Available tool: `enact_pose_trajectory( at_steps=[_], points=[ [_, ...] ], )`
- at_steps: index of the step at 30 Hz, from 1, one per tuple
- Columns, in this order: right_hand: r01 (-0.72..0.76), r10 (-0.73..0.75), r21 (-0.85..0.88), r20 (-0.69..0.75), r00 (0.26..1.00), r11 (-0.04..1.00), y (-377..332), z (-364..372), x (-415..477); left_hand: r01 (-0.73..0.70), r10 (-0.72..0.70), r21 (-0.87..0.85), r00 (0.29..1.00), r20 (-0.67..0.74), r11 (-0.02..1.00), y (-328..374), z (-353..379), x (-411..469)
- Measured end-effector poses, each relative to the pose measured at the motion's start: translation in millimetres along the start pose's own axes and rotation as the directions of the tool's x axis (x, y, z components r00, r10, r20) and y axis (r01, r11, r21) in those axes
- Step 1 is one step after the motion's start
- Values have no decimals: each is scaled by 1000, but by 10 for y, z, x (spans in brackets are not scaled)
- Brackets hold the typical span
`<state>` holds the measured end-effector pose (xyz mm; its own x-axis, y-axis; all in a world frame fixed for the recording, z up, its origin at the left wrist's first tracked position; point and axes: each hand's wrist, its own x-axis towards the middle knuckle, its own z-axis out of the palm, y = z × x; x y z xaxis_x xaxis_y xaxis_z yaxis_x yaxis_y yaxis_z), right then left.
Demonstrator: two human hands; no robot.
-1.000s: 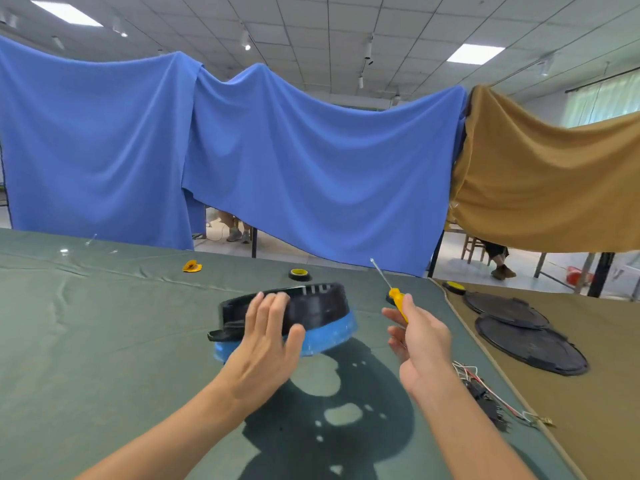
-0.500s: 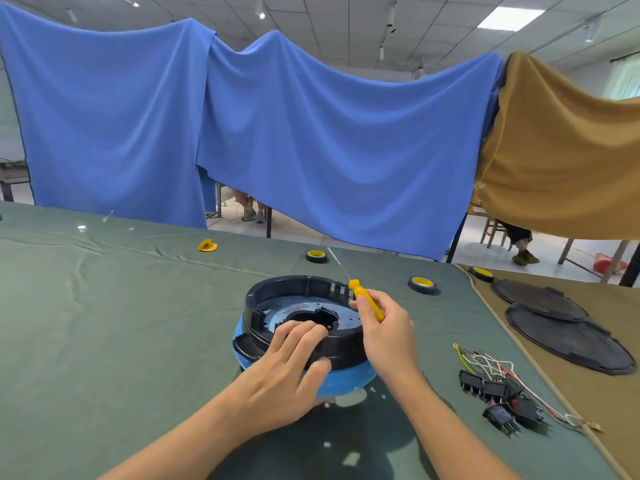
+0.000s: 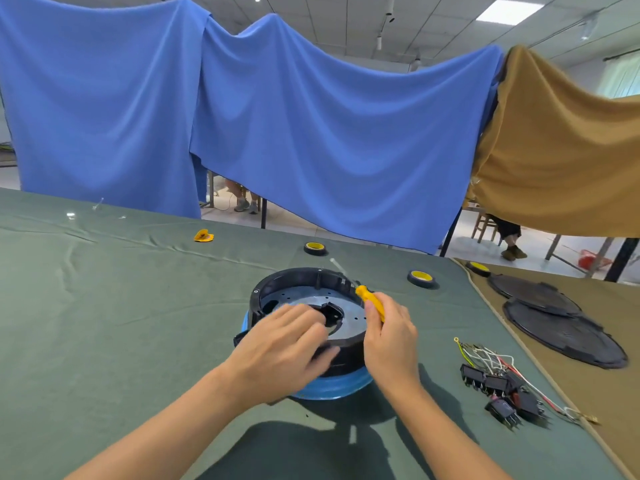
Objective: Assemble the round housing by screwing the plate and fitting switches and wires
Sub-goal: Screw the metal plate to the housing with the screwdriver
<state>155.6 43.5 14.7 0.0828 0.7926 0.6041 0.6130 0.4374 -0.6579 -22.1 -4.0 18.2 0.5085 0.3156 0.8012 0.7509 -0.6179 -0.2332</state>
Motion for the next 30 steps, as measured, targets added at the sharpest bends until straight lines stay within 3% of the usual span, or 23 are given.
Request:
enact_pose_trajectory(
  at_steps=[2, 3, 6, 9, 11, 12, 14, 16, 18, 19, 21, 23, 26, 28, 30],
  points=[
    [-57, 68, 74, -158, 985, 996, -117, 26, -54, 223, -224, -38, 975, -12, 974, -125, -23, 69],
    [-101, 116, 86, -196, 974, 991, -182, 55, -73, 393, -394, -60, 919, -7, 917, -208, -17, 102],
    [-265, 274, 76, -161, 948, 961, -339, 166, -102, 813, -794, -40, 576, 193, 580, -484, 68, 152],
    [-400, 414, 159, -71, 907, 903, -374, 250, -88, 975, -844, -115, 223, 488, 191, -606, 116, 167],
    [-439, 456, 180, -67, 887, 880, -316, 266, -43, 955, -780, -278, 98, 618, -101, -596, 110, 166],
    [-444, 461, 177, -68, 885, 879, -265, 257, 0, 937, -773, -307, 68, 631, -168, -585, 91, 170],
    [-455, 469, 190, -37, 882, 870, -142, 201, 122, 975, -804, -192, 23, 594, -114, -579, 7, 197],
    [-485, 494, 245, 28, 869, 840, -39, 119, 270, 989, -854, 120, 13, 520, 88, -576, -109, 249],
    [-530, 531, 248, 70, 845, 811, 6, 43, 387, 870, -886, 391, 104, 451, 301, -572, -171, 287],
    [-540, 541, 221, 60, 839, 812, 2, 20, 407, 825, -884, 435, 156, 440, 362, -570, -176, 307],
    [-537, 543, 141, -1, 840, 832, -48, 17, 376, 826, -844, 347, 255, 472, 444, -593, -118, 318],
    [-509, 512, 65, -34, 858, 858, -139, 53, 258, 896, -799, 110, 320, 510, 430, -614, 6, 298],
    [-455, 454, -22, -29, 891, 890, -245, 162, 44, 961, -785, -130, 275, 556, 245, -622, 152, 248],
    [-443, 442, -13, -29, 896, 896, -229, 177, 19, 980, -797, -173, 183, 575, 100, -676, 168, 229],
    [-413, 412, 50, 28, 911, 909, -139, 134, 104, 988, -823, -15, 137, 551, 154, -765, 100, 248]
  ],
)
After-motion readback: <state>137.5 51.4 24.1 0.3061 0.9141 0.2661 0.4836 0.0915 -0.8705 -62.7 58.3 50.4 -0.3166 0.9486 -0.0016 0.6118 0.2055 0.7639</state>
